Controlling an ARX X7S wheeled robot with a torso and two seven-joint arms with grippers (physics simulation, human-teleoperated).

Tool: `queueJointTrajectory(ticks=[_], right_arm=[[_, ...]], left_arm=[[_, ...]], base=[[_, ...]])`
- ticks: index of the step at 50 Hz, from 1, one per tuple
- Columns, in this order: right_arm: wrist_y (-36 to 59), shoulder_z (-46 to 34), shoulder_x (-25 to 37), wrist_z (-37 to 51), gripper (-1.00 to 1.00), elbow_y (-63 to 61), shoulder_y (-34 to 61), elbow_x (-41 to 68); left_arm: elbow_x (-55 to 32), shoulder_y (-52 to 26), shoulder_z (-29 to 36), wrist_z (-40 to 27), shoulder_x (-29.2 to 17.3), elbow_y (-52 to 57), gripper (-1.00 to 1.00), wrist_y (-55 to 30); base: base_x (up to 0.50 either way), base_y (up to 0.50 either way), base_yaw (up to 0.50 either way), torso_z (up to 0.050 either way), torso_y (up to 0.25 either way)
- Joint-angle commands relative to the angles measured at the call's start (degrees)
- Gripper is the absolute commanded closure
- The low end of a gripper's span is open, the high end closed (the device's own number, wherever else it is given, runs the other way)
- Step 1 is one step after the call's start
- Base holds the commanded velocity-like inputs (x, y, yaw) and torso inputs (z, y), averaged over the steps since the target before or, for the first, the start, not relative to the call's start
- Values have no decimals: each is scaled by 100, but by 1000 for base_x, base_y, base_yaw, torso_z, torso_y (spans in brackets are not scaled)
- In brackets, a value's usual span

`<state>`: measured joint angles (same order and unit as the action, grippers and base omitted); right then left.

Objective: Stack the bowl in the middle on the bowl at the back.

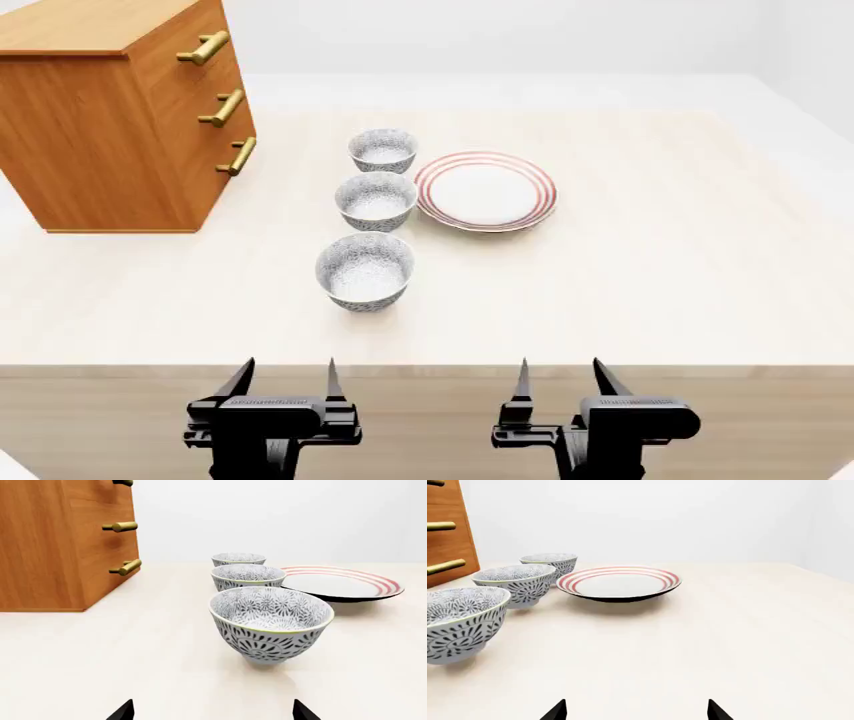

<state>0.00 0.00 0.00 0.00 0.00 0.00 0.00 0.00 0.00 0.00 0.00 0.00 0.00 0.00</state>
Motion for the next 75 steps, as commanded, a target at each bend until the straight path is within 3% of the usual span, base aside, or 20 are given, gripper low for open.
queueJointTrajectory(ticks=[1, 19, 33, 41, 47, 54, 67, 75], right_arm=[[65, -106, 89, 139, -100, -7, 9, 69], [238, -505, 340, 589, -100, 117, 134, 39], [232, -703, 463, 734, -100, 93, 125, 1], [747, -678, 544, 944, -100, -172, 225, -62], [1754, -620, 706, 920, -100, -893, 596, -58], [2578, -627, 940, 869, -100, -1649, 966, -157], [3146, -721, 1145, 903, -100, -2209, 1218, -358], [3063, -835, 1167, 912, -100, -2044, 1254, -380]], left_arm=[[-121, -22, 109, -57, -100, 3, -100, -119], [-239, -85, 475, -182, -382, -23, -100, -393], [-164, -54, 663, -366, -487, 106, -100, -539], [-126, -315, 719, -464, -575, 355, -100, -1037], [-208, -919, 736, -376, -686, 837, -100, -1980], [-307, -1499, 791, -273, -746, 1207, -100, -2482], [-239, -2046, 1077, -263, -745, 984, -100, -2631], [-485, -2023, 929, -182, -756, 928, -100, -2053]], base=[[0, 0, 0, 0, 0], [0, 0, 0, 0, 0], [0, 500, 0, 0, 0], [0, 42, 0, 0, 0], [8, 0, 0, 0, 0], [353, 0, 0, 0, 0], [500, 0, 0, 0, 0], [500, 0, 0, 25, 0]])
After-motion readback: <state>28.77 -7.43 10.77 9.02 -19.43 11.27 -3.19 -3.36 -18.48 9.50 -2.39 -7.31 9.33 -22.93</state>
